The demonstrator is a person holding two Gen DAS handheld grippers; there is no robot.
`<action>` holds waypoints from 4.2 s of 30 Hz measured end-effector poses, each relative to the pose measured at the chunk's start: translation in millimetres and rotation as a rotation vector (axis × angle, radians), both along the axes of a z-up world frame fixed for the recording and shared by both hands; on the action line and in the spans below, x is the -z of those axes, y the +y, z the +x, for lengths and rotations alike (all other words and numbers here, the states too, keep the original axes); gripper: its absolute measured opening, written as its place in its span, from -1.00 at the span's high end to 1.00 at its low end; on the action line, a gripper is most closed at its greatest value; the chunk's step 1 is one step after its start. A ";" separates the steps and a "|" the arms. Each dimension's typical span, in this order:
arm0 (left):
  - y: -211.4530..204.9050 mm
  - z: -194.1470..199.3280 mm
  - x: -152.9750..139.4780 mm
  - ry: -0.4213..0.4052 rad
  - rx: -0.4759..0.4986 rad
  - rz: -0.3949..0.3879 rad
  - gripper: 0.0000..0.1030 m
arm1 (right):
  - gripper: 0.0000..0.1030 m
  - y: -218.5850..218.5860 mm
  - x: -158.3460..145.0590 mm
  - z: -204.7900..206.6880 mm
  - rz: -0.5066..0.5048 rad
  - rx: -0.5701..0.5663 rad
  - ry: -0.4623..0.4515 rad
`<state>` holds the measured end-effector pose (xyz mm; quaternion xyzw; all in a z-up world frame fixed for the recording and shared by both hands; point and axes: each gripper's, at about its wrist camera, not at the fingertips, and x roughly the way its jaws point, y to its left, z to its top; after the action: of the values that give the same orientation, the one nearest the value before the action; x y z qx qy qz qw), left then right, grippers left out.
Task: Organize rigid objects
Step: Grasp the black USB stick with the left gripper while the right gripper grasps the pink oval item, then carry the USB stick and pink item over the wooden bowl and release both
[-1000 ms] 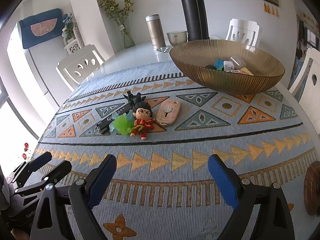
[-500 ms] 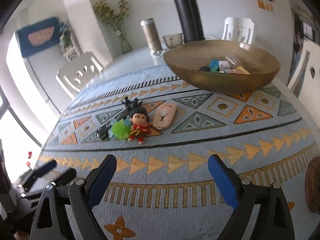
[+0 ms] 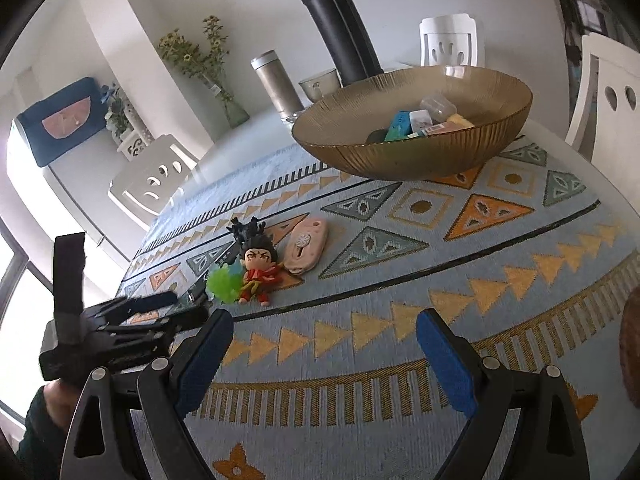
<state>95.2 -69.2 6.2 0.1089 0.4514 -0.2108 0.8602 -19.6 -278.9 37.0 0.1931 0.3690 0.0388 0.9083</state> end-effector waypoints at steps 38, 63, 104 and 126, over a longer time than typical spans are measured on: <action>41.4 -83.3 -8.3 -0.095 -0.189 -0.093 0.58 | 0.33 56.5 -4.3 6.2 -0.359 -0.152 0.057; 49.3 -89.2 -12.0 -0.144 -0.245 -0.091 0.58 | 0.32 22.9 -3.5 -5.6 -0.081 -0.183 -0.047; -59.6 -67.6 -123.4 -0.299 -0.043 -0.071 0.58 | 0.32 -23.1 -96.2 -7.1 -0.208 0.057 -0.211; -183.4 35.0 -117.8 -0.281 0.078 -0.132 0.39 | 0.31 -92.3 -86.4 87.2 -0.262 0.368 -0.050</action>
<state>130.2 -252.6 124.0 0.0978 0.3074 -0.2561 0.9112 67.6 -371.2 123.4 0.1366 0.3070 -0.1709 0.9262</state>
